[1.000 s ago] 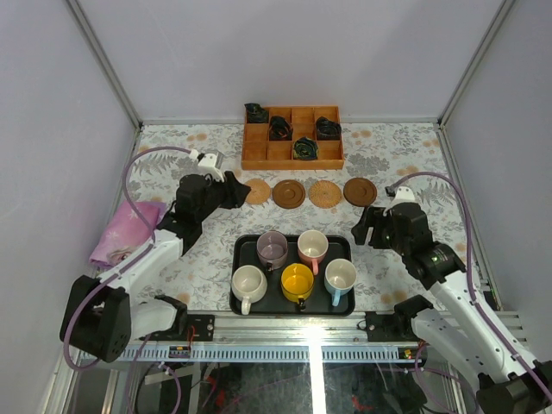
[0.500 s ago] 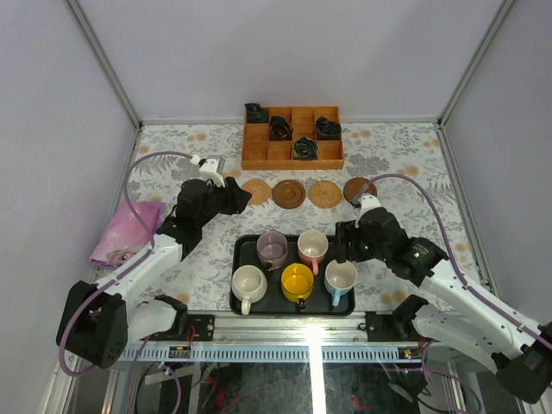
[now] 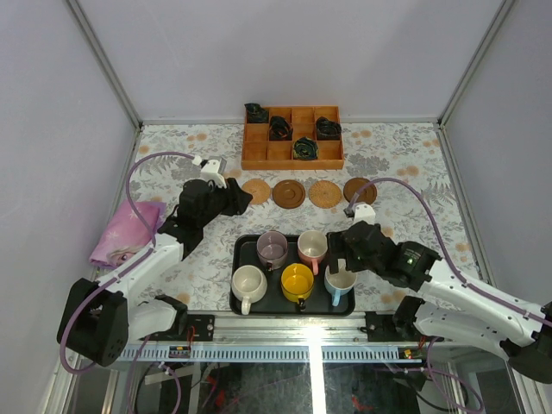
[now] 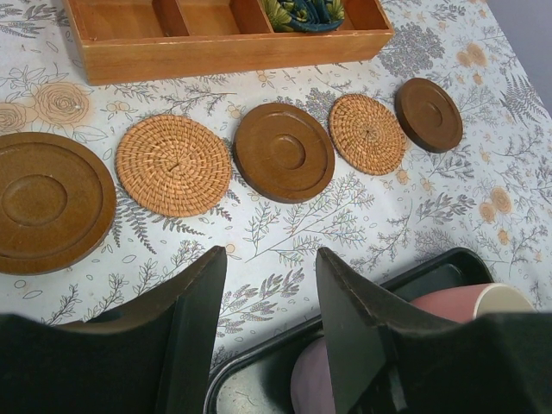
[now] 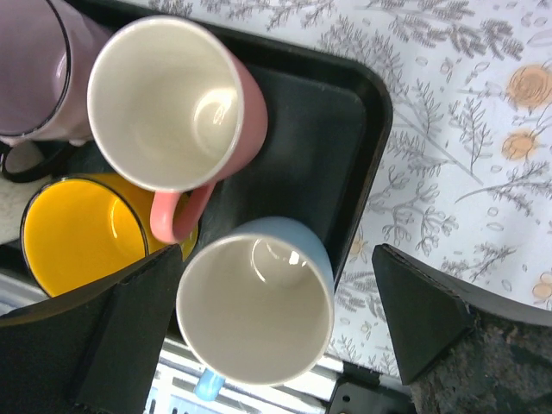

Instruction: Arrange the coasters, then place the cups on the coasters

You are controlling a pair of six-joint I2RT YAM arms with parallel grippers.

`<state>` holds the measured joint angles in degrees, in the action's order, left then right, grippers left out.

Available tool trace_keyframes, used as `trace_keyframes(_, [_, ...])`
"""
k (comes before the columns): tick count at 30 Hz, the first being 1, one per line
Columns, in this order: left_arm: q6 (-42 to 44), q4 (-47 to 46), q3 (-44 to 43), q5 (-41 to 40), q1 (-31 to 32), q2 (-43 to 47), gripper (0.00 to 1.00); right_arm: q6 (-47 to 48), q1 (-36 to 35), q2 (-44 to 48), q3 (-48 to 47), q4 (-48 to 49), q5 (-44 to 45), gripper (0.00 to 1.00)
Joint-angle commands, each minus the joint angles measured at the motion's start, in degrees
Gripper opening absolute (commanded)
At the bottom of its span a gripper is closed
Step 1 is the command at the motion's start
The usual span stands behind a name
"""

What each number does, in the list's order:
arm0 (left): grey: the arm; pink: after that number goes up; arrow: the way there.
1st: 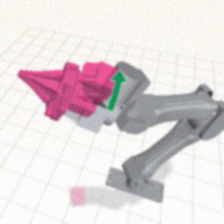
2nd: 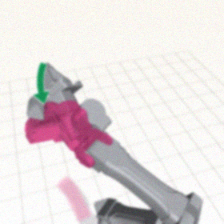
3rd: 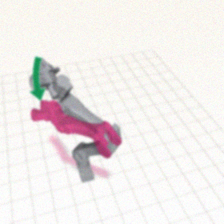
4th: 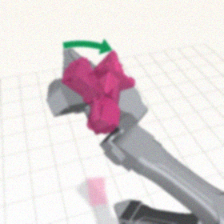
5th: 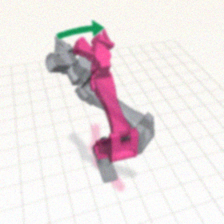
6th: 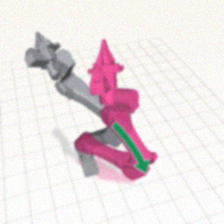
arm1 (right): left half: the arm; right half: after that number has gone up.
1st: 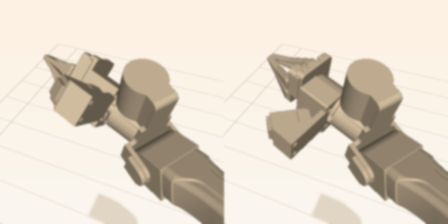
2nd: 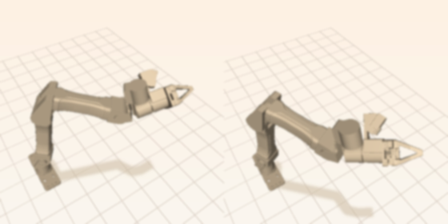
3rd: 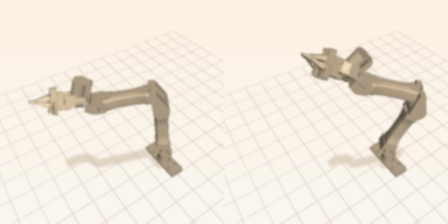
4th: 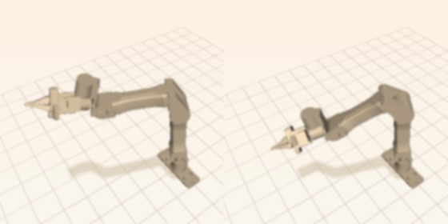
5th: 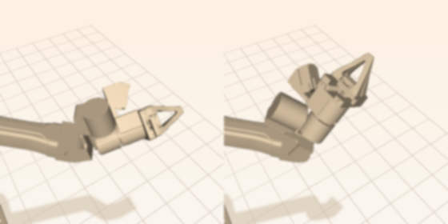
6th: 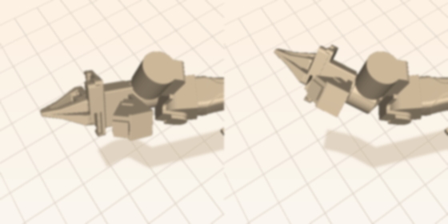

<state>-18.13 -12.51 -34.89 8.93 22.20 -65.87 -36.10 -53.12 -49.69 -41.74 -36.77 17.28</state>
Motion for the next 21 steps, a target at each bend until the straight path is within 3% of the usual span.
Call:
trace_keyframes(1, [0.2, 0.3, 0.8, 0.2, 0.5, 0.5, 0.46, -6.0, -3.7, 1.5, -1.3, -4.9, 3.6, 1.0])
trace_keyframes(9, [-0.4, 0.3, 1.4, 0.2, 0.6, 1.7, 0.46, -13.6, -11.5, -1.3, 0.3, -8.6, 7.9, 1.0])
trace_keyframes(21, [-0.4, 0.5, 1.7, 0.2, 0.6, 2.5, 0.46, -23.5, -17.6, -4.8, 1.8, -13.8, 9.7, 0.99])
